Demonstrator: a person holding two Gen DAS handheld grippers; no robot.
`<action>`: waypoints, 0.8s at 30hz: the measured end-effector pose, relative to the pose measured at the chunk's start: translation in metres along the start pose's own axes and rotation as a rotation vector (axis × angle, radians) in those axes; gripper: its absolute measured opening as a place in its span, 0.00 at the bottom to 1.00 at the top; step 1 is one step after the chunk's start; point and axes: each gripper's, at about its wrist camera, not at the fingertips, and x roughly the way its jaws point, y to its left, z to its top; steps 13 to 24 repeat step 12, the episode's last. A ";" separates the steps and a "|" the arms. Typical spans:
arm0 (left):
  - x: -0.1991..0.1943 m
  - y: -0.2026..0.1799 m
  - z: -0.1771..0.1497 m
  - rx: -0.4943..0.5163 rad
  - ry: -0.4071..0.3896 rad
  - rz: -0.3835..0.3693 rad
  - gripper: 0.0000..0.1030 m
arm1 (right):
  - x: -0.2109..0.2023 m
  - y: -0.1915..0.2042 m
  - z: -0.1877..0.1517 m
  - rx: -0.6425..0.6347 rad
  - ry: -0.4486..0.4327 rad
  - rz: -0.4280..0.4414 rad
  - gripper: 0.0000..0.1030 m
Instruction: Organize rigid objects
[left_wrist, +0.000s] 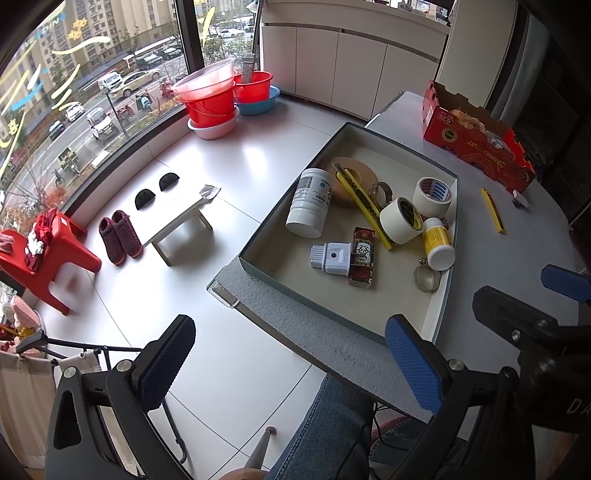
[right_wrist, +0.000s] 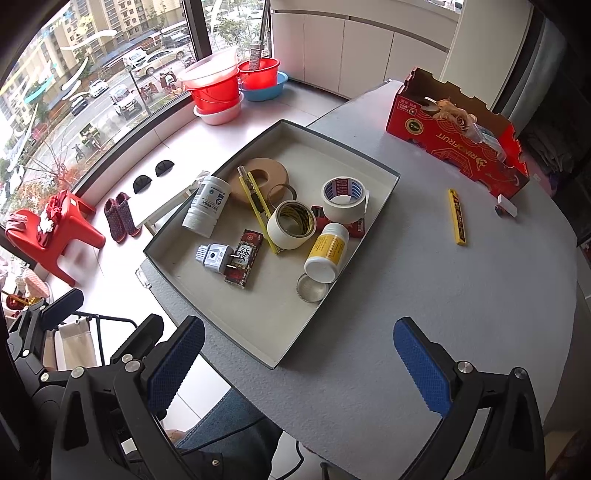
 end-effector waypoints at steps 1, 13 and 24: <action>0.000 0.000 0.000 0.001 0.000 -0.001 1.00 | 0.000 0.000 0.000 0.000 0.000 0.001 1.00; 0.000 0.006 0.000 -0.007 -0.011 0.006 1.00 | 0.001 0.002 0.000 -0.001 0.000 -0.002 1.00; 0.000 0.006 0.000 -0.007 -0.011 0.006 1.00 | 0.001 0.002 0.000 -0.001 0.000 -0.002 1.00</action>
